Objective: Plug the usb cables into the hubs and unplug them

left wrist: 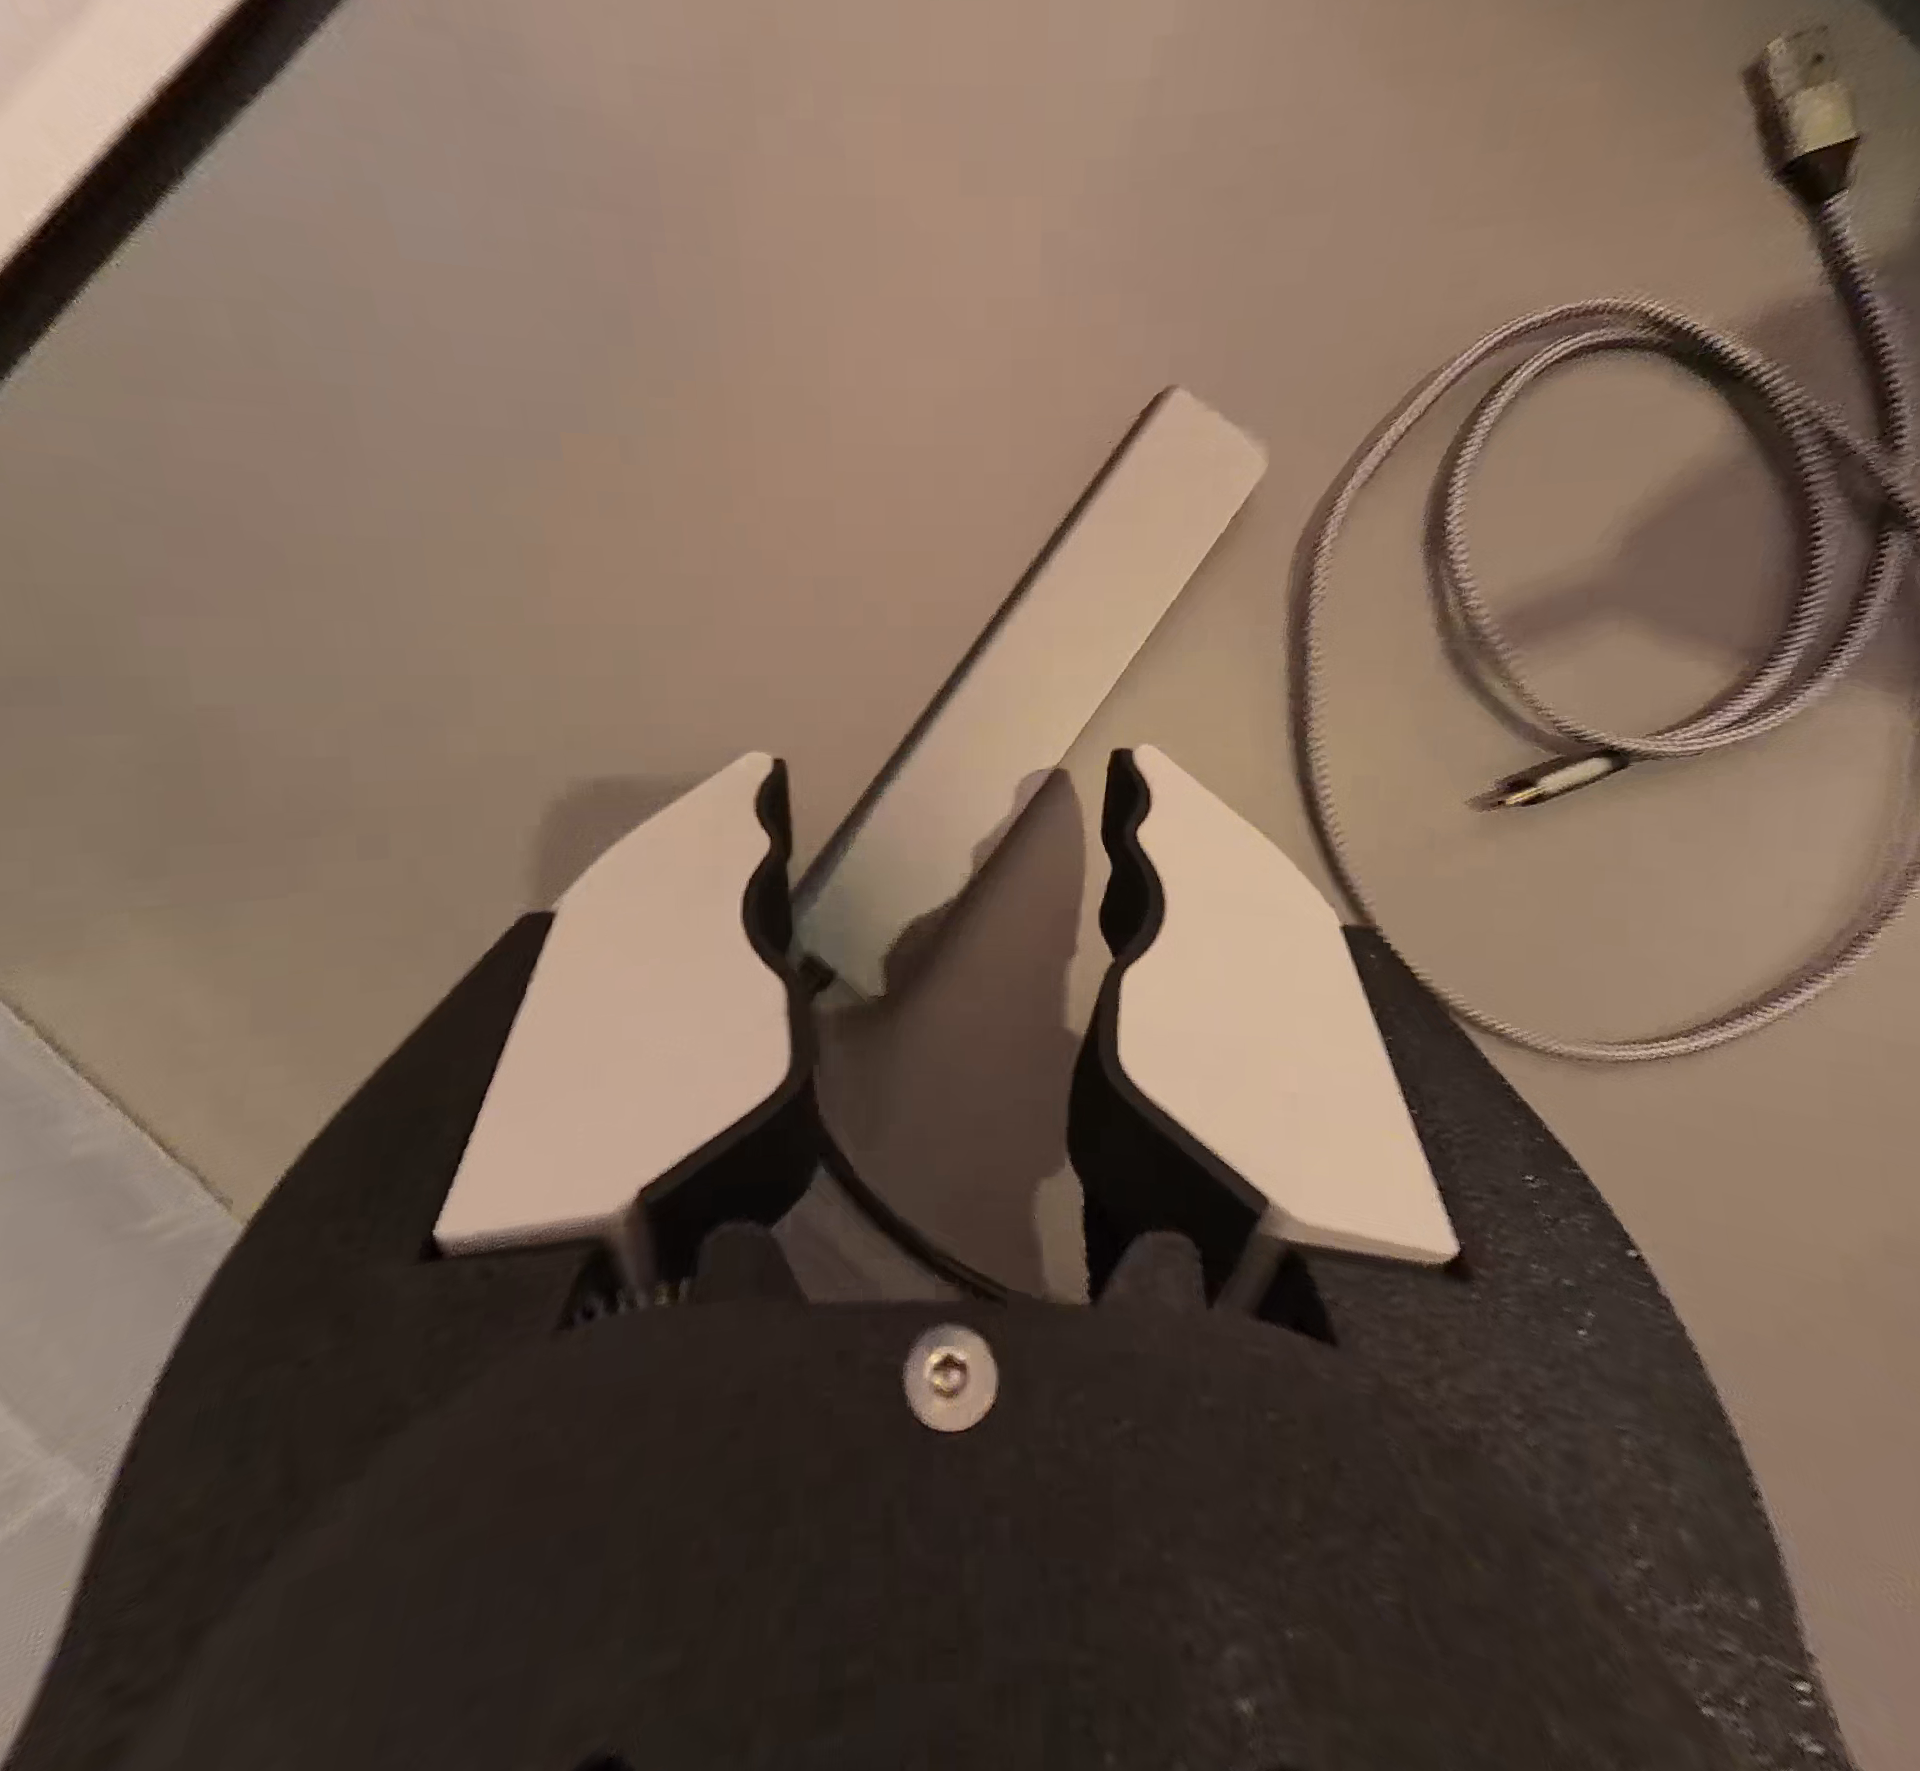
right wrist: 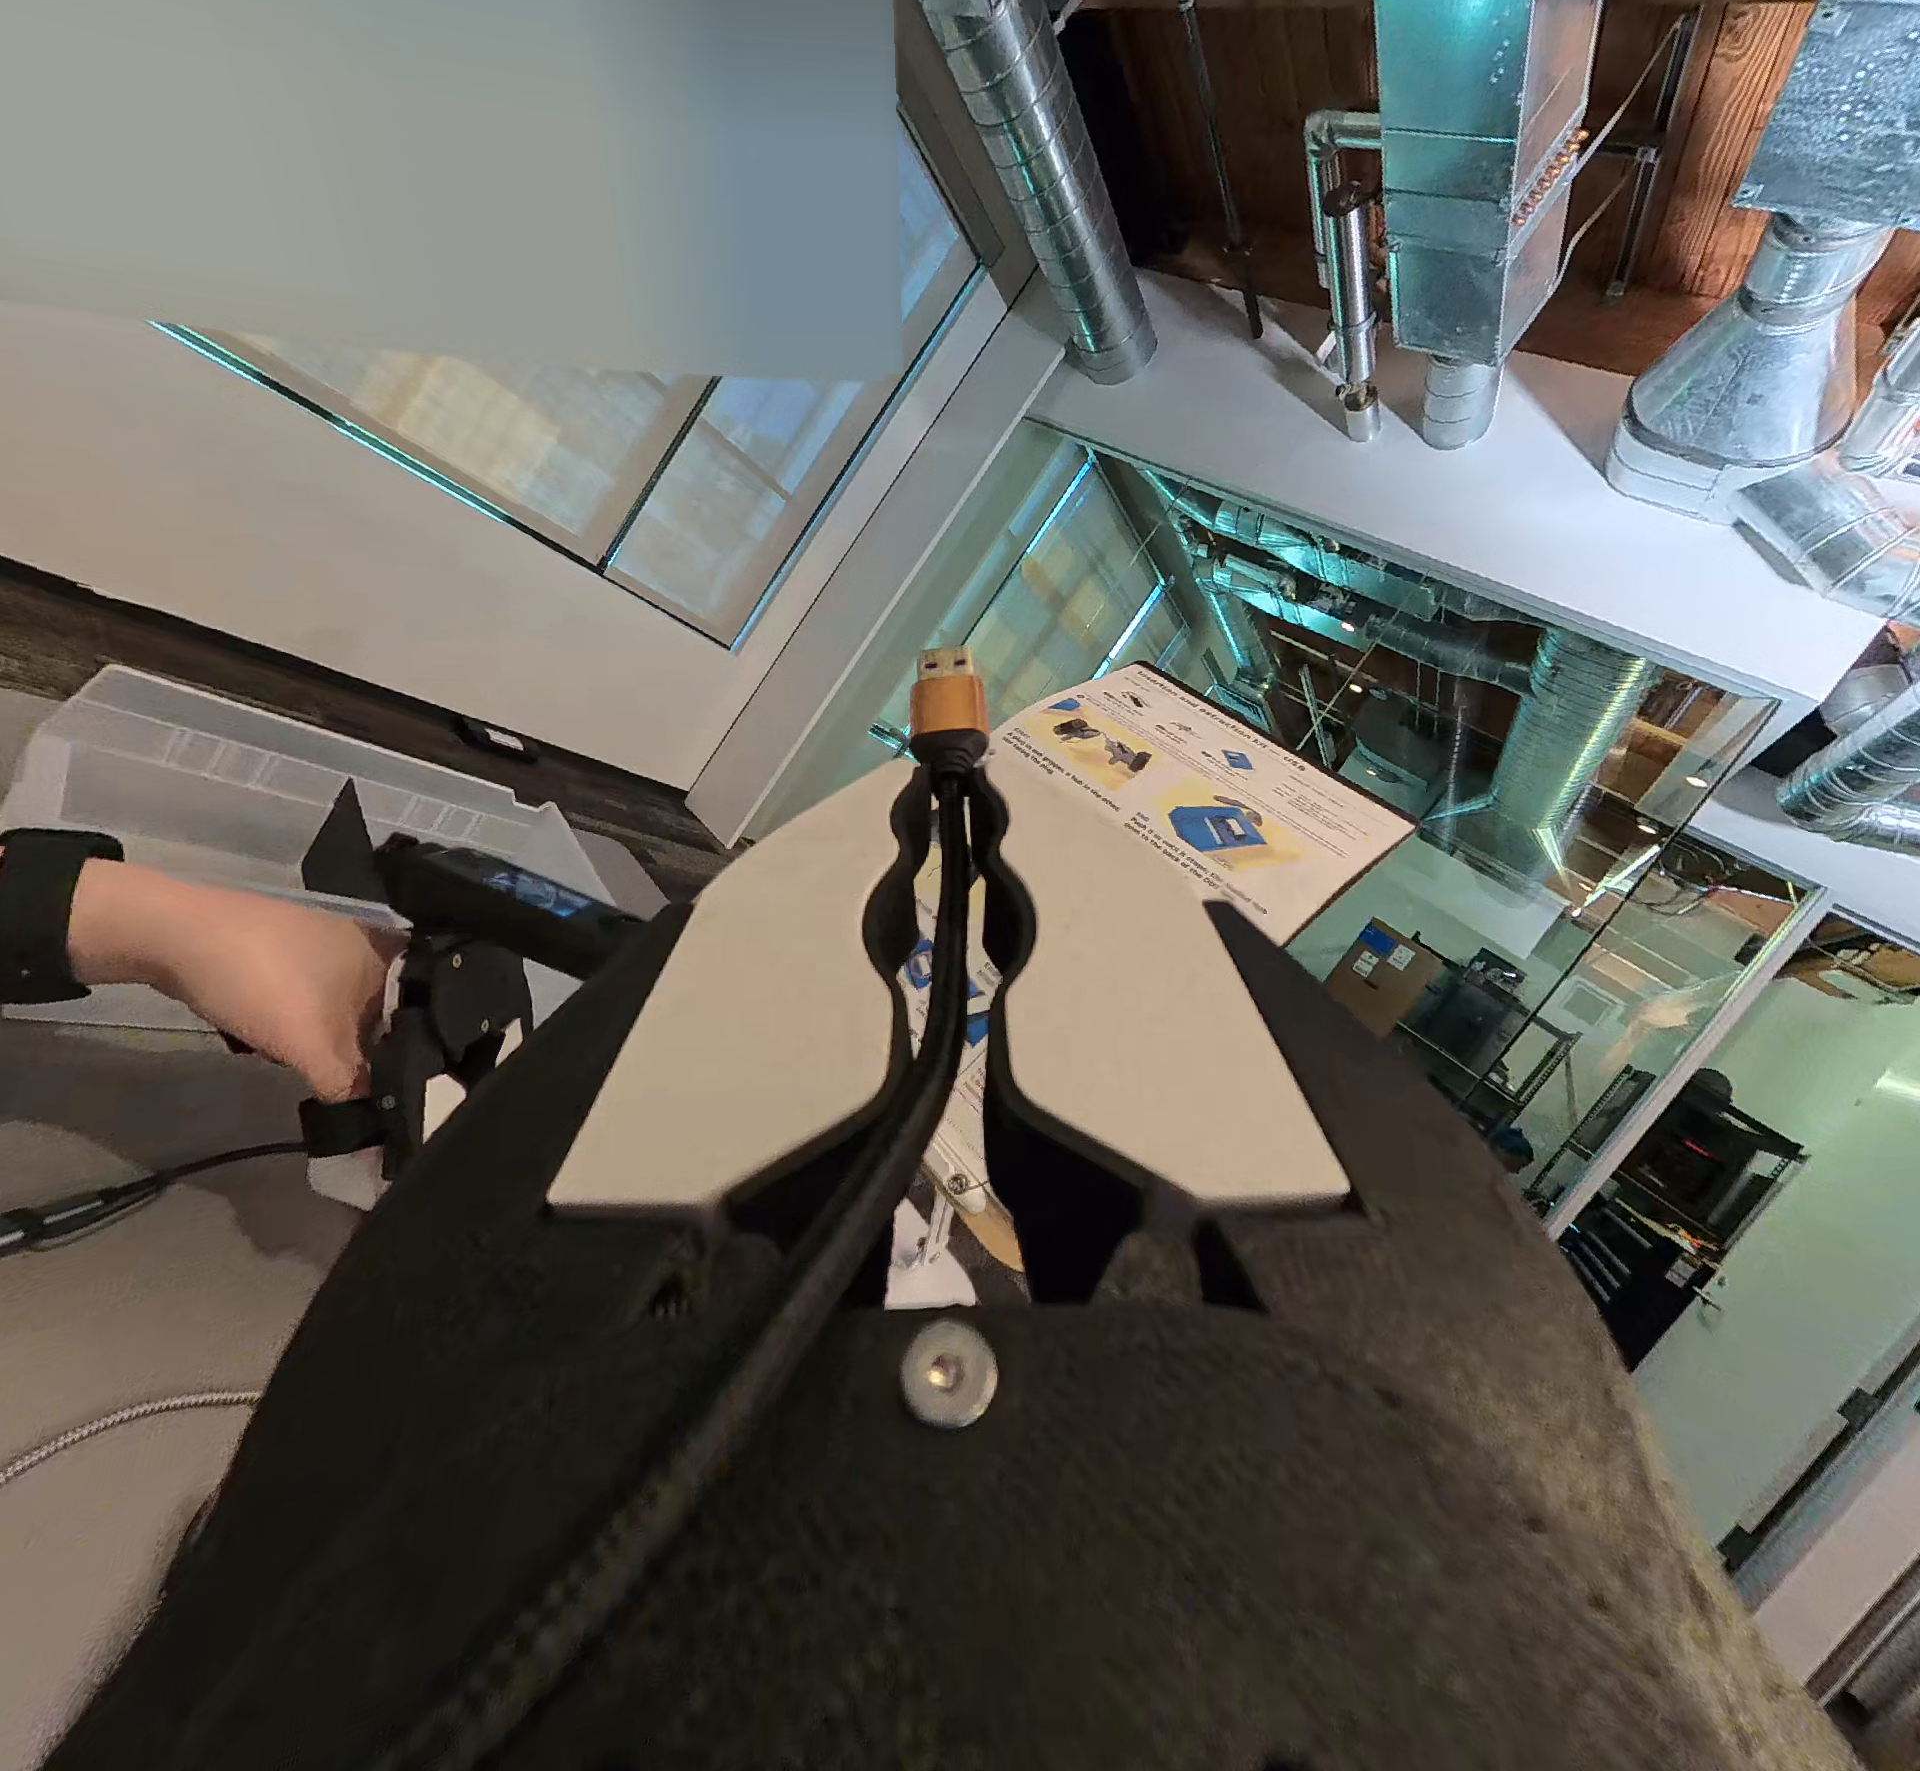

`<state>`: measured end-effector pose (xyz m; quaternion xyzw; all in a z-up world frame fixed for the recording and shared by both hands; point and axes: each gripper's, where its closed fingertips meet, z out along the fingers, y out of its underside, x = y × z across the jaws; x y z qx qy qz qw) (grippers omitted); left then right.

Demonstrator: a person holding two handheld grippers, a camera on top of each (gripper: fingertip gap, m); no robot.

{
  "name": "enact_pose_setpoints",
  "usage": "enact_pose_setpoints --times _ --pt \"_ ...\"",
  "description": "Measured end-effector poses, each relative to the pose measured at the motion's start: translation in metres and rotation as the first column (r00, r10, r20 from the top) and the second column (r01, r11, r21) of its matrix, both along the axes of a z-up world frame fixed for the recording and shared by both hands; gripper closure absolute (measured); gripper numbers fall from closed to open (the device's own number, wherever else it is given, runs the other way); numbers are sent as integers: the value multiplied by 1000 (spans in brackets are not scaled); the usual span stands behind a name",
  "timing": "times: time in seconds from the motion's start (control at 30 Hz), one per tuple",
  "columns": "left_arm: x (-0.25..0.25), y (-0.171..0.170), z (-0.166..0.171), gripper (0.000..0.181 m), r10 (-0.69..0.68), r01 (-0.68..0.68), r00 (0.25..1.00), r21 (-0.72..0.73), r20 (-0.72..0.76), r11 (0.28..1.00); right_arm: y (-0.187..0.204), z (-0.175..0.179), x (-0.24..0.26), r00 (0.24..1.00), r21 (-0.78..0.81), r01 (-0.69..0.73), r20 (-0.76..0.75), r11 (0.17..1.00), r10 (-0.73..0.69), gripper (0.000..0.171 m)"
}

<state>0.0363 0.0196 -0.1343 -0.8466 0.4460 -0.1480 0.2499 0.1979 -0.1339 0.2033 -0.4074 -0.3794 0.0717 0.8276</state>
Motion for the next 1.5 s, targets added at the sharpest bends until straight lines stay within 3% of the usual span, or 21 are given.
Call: enact_pose_setpoints --times 0.1,0.13,0.27,0.33,0.5,0.83,1.0,1.13,1.3,1.4,1.5 --pt "-17 3 -17 122 29 -31 994 -23 -102 999 5 -5 -6 1000 -6 -12 25 1000 12 164" --pt "-20 1 -21 130 24 -29 992 -40 -123 999 6 -6 -8 999 -2 -17 31 1000 17 164" --pt "-20 -6 -23 128 4 -15 992 -84 -127 996 9 -10 -15 998 -7 -40 55 999 41 164" --pt "-23 -9 -23 140 18 -35 987 -105 -158 994 11 -12 -16 997 -7 -34 66 999 34 164" --pt "-8 -28 -21 146 -23 -12 989 -231 -149 973 16 -16 -16 996 -4 -13 90 1000 13 164" --pt "0 -22 -25 130 -183 178 966 -44 -184 983 16 -22 -24 992 0 -14 123 1000 14 163" --pt "8 -22 -25 150 -199 197 970 -26 -139 980 21 -27 -27 991 -16 -11 136 1000 13 164" --pt "13 -23 -17 151 -35 47 998 -242 53 969 26 -32 -27 990 -32 -6 140 999 10 164" --pt "21 -22 33 151 107 45 918 -368 381 929 40 -46 -34 989 -96 -3 150 995 17 164" --pt "25 -24 78 151 118 99 826 -347 552 933 55 -64 -48 985 -176 8 173 984 23 164" --pt "18 -18 114 152 118 55 776 -254 619 966 71 -88 -67 974 -263 53 227 963 9 164"
